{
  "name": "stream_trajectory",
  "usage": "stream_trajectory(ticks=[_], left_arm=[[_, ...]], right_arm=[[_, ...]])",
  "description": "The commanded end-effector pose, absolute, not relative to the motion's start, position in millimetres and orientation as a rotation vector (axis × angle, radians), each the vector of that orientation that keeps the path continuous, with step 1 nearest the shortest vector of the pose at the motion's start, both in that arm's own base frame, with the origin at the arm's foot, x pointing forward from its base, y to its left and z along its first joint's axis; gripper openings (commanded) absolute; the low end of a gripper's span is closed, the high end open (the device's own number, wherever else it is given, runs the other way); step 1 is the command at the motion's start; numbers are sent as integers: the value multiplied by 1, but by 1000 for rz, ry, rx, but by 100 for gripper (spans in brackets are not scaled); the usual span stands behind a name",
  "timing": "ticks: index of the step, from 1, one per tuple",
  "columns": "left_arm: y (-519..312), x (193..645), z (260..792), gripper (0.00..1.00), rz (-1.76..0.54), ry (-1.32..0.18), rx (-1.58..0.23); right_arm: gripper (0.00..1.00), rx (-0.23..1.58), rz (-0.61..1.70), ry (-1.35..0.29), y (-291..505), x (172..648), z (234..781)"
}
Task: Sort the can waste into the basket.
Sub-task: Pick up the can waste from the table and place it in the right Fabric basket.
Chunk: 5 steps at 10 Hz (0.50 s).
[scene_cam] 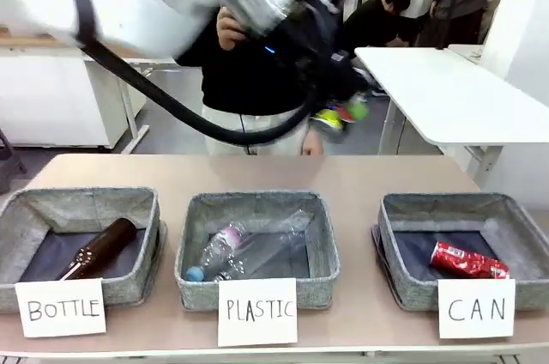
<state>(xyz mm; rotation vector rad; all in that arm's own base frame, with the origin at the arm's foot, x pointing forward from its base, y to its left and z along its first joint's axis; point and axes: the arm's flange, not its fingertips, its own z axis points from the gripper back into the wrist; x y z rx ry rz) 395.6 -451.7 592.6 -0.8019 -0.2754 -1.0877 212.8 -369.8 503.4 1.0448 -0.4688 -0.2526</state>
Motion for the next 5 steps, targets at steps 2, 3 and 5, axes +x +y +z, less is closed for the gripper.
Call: stream_trajectory(ticks=[2, 3, 5], left_arm=[[-545, 339, 536, 23, -1157, -357, -888], [-575, 327, 513, 23, -1138, -338, -847], [-536, 343, 555, 23, -1115, -325, -877]], right_arm=[[100, 1045, -253, -469, -370, 213, 503], [100, 1045, -253, -469, -370, 213, 503], [100, 1045, -253, -469, -370, 213, 503]])
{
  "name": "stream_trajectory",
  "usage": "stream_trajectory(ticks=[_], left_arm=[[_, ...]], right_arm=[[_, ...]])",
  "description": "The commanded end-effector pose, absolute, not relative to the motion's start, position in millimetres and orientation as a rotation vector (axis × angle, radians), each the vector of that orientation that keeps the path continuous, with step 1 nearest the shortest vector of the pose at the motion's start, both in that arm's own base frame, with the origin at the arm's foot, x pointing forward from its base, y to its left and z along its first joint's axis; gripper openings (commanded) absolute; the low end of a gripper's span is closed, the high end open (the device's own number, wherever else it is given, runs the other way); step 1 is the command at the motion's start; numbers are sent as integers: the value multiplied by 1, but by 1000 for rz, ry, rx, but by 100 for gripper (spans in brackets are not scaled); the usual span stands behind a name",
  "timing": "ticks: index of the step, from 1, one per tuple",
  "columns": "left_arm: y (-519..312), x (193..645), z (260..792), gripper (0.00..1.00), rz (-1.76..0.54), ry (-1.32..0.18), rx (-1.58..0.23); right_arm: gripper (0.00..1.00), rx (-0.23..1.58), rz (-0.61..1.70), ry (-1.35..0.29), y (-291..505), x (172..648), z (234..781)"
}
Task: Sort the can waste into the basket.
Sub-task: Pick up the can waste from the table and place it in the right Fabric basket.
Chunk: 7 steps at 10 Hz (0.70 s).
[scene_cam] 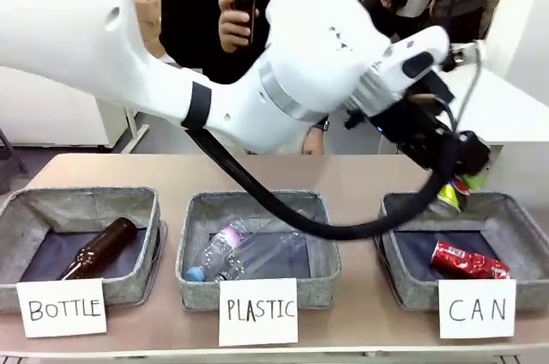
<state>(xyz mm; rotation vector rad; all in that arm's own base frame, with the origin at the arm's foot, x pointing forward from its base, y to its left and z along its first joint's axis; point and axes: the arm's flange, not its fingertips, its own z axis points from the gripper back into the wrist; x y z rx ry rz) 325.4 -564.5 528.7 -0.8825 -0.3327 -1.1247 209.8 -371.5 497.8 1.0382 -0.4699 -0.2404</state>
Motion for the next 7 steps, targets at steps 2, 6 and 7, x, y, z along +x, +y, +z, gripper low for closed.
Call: stream_trajectory(ticks=[2, 6, 7], left_arm=[[-536, 343, 555, 23, -1115, -325, -877], [-588, 372, 515, 23, -1057, -559, -827], [-601, 377, 502, 23, -1050, -602, -826]], right_arm=[[100, 1045, -253, -469, -370, 213, 503], [100, 1045, -253, -469, -370, 213, 503], [100, 1045, -253, -469, -370, 213, 503]])
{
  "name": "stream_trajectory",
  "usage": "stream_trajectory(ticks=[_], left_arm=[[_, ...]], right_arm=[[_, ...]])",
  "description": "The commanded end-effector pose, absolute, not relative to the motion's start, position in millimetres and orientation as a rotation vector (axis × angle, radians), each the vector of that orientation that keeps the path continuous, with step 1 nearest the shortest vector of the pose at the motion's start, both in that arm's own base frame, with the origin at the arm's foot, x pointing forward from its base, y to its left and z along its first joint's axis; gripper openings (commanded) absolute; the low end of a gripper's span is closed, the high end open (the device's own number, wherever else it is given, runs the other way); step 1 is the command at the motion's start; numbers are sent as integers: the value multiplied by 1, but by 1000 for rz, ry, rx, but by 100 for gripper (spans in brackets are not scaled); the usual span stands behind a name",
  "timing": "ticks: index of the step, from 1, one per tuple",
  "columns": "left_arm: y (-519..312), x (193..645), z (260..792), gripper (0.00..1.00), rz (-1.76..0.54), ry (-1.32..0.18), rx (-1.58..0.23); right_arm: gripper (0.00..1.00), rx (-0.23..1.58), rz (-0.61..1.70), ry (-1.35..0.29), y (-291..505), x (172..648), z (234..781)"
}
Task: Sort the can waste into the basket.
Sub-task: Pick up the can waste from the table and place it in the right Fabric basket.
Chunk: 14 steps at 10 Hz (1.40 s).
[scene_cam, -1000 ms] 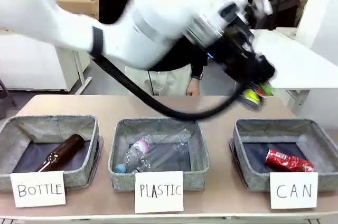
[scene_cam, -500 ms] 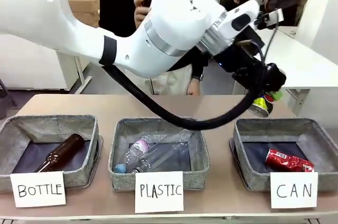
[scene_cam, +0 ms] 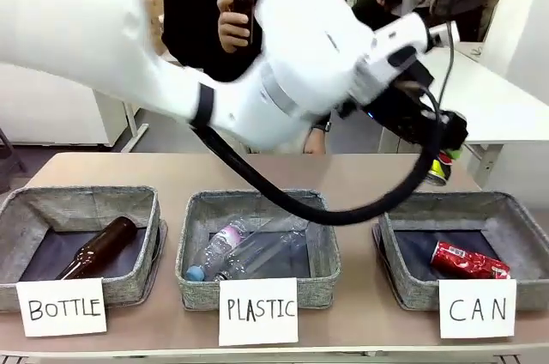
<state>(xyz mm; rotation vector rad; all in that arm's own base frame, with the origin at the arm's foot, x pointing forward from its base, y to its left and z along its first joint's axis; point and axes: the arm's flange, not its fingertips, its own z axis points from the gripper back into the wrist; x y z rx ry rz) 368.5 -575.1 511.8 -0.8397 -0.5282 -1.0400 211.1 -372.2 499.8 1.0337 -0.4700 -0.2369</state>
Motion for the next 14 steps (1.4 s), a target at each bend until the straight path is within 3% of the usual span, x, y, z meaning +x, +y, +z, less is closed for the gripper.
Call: stream_trajectory(ticks=[1, 3, 4, 5, 6, 7, 8, 9, 12, 14], left_arm=[[-612, 380, 488, 23, -1040, -609, -842], [-618, 381, 473, 23, -1051, -610, -775], [-619, 382, 473, 31, -1042, -615, -769], [-619, 383, 472, 81, -1054, -608, -747], [-619, 383, 473, 80, -1053, -590, -754], [-619, 384, 473, 100, -1056, -589, -752], [-619, 384, 475, 95, -1056, -593, -754], [-618, 385, 475, 100, -1051, -590, -756], [-614, 388, 479, 100, -1038, -585, -755], [-593, 390, 493, 100, -1002, -490, -776]], right_arm=[[100, 1045, -253, -469, -370, 213, 503], [100, 1045, -253, -469, -370, 213, 503], [100, 1045, -253, -469, -370, 213, 503], [100, 1045, -253, -469, -370, 213, 503], [100, 1045, -253, -469, -370, 213, 503], [100, 1045, -253, -469, -370, 213, 503], [100, 1045, -253, -469, -370, 213, 503], [100, 1045, -253, -469, -370, 213, 503], [100, 1045, -253, -469, -370, 213, 503], [100, 1045, -253, -469, -370, 213, 503]])
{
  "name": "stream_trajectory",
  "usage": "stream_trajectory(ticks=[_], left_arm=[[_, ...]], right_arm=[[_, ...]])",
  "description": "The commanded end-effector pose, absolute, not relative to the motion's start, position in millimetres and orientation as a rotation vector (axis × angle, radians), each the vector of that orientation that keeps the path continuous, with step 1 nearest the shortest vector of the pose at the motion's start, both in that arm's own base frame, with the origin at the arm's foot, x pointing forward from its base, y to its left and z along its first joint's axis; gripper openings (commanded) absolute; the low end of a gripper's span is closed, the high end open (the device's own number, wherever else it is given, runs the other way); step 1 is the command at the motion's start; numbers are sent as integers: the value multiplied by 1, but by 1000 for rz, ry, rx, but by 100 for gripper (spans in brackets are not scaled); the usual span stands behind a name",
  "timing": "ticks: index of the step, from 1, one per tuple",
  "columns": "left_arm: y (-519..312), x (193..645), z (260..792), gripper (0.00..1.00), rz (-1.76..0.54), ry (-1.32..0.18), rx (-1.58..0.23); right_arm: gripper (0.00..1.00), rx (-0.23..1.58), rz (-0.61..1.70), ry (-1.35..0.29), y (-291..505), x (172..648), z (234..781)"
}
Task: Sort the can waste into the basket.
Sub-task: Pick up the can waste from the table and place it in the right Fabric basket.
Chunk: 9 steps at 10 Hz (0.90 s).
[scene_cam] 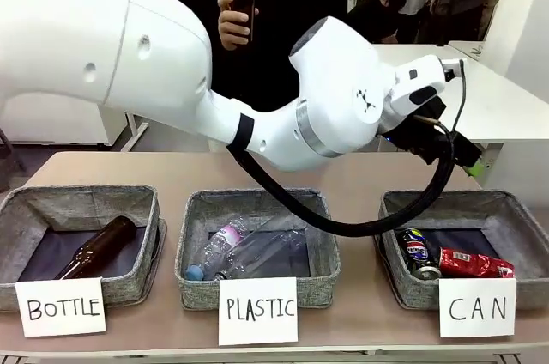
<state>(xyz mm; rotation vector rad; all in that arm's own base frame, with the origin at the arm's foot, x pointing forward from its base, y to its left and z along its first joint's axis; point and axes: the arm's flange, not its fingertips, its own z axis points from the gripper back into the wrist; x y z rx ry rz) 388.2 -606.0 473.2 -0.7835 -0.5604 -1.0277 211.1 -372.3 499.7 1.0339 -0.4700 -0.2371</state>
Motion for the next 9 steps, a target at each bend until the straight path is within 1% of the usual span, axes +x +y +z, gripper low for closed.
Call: stream_trajectory(ticks=[1, 2, 3, 4, 5, 6, 8, 9], left_arm=[[-560, 386, 517, 100, -952, -385, -740], [-505, 377, 546, 100, -868, -287, -773], [-446, 367, 576, 100, -764, -215, -810], [-390, 354, 596, 100, -686, -193, -854], [-331, 342, 608, 100, -571, -202, -889], [-281, 335, 614, 100, -460, -209, -940], [-179, 330, 619, 100, -146, -310, -1106], [-125, 325, 609, 100, -15, -326, -1209]], right_arm=[[100, 1034, -237, -470, -372, 211, 500], [100, 1061, -288, -493, -375, 224, 512], [100, 1088, -321, -512, -367, 248, 530], [100, 1092, -299, -543, -346, 276, 552], [100, 1165, -269, -518, -307, 306, 585], [100, 1193, -276, -466, -263, 328, 615], [100, 1208, -272, -299, -170, 352, 657], [100, 1201, -245, -206, -123, 357, 667]])
